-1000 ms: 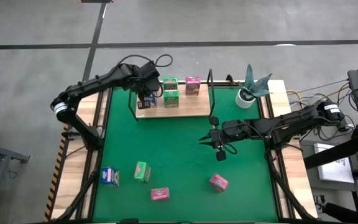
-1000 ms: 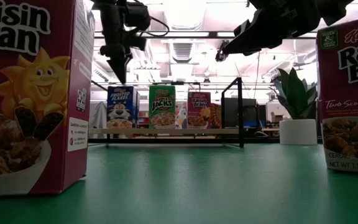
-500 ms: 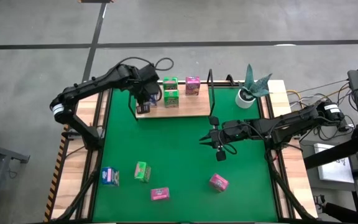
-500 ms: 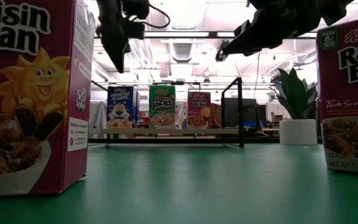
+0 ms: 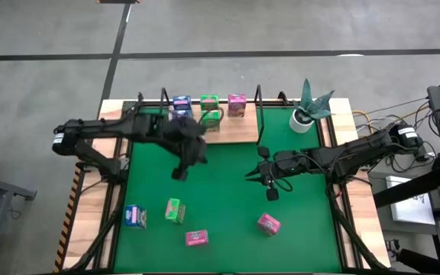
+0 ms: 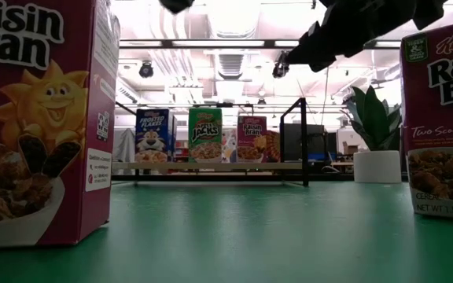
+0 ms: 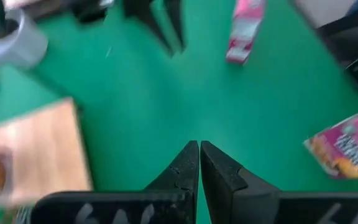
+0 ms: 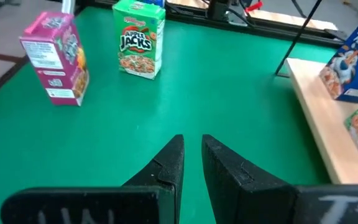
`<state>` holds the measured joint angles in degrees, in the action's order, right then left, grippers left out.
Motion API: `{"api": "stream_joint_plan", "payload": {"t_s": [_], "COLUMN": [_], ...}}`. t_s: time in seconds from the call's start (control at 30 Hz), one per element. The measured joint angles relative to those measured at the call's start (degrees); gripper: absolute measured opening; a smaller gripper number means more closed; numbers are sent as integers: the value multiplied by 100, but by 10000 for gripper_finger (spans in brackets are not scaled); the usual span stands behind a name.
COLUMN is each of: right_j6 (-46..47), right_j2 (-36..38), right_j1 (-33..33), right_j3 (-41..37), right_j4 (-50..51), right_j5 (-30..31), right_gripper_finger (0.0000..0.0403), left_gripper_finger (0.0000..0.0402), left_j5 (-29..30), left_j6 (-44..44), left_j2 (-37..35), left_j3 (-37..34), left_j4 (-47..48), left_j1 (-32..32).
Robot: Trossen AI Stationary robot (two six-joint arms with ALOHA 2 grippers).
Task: Stack cereal on shelf
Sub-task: Put the right pink cereal box aligned with the other pink cereal box on the shelf
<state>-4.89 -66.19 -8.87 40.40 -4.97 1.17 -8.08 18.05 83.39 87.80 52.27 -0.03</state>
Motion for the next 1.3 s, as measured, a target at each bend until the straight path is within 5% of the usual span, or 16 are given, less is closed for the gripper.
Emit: {"api": "stream_joint_plan", "payload": {"t_s": [0.17, 0.53, 0.9, 1.3], "right_j6": [301, 1345, 2691, 3856], "right_j2": [0, 30, -61, -1003], "right_j1": [-341, -1003, -1608, -2501], "right_j3": [12, 89, 1527, 3290], "right_j4": [-3, 173, 2959, 5093], "right_j5": [14, 35, 44, 729], "right_gripper_finger": [47, 47, 47, 47], "left_gripper_finger": [0, 0, 0, 0], "left_j5": [41, 1475, 2540, 2570], "left_j6": [-39, -559, -1525, -1713], "left_j2": [-24, -39, -65, -67], "left_j3": [-294, -1205, -1741, -1761], "left_j4": [-674, -1903, -2107, -2173], "left_j1": [-643, -1358, -1647, -1762]}}
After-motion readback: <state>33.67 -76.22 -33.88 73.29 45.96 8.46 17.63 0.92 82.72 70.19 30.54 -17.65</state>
